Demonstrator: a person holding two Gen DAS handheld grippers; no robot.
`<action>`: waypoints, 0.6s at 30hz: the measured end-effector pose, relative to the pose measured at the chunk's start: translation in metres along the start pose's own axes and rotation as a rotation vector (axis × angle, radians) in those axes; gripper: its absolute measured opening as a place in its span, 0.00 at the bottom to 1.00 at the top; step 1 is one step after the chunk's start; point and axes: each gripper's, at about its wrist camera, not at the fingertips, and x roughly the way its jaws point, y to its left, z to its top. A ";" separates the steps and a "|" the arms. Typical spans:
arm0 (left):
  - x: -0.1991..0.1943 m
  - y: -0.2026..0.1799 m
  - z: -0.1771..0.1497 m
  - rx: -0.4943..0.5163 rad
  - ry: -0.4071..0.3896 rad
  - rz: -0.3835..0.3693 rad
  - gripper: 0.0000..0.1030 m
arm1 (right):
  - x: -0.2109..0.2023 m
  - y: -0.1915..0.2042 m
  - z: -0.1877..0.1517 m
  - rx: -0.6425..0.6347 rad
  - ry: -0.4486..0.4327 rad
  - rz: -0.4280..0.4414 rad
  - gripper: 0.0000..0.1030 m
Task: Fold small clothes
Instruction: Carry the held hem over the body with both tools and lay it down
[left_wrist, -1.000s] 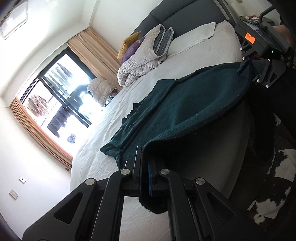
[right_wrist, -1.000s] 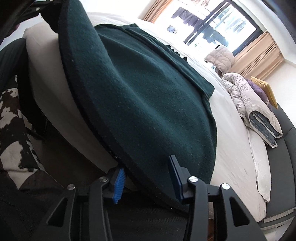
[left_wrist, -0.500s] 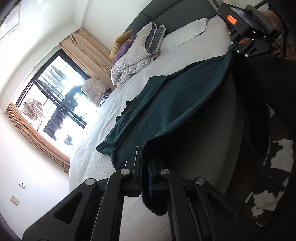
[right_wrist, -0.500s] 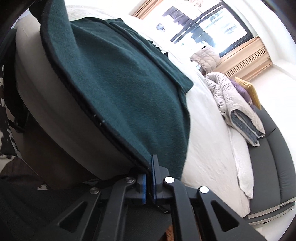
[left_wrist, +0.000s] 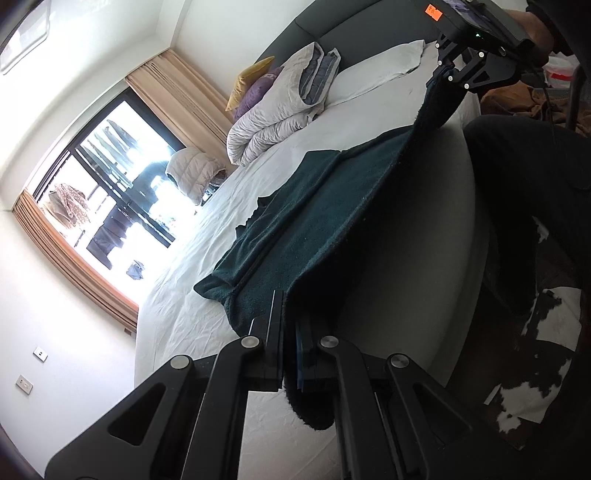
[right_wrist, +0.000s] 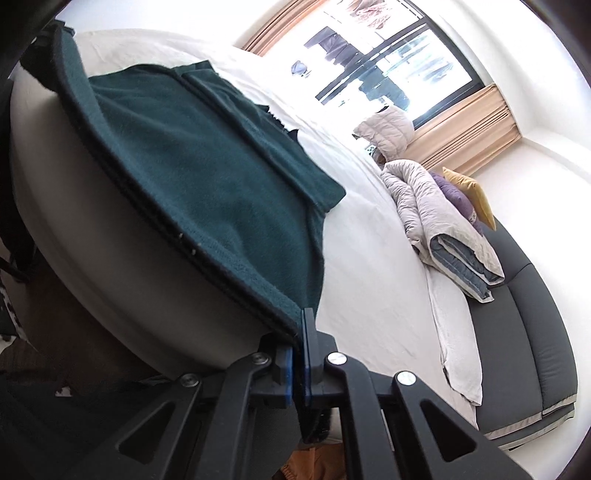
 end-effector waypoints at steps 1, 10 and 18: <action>0.000 0.003 0.001 -0.008 -0.002 0.004 0.03 | 0.001 -0.004 0.003 0.004 -0.007 -0.003 0.04; 0.014 0.034 0.016 -0.088 -0.007 0.051 0.03 | 0.008 -0.019 0.034 -0.011 -0.063 -0.042 0.04; 0.033 0.063 0.027 -0.141 -0.002 0.081 0.03 | 0.017 -0.028 0.056 -0.027 -0.089 -0.064 0.04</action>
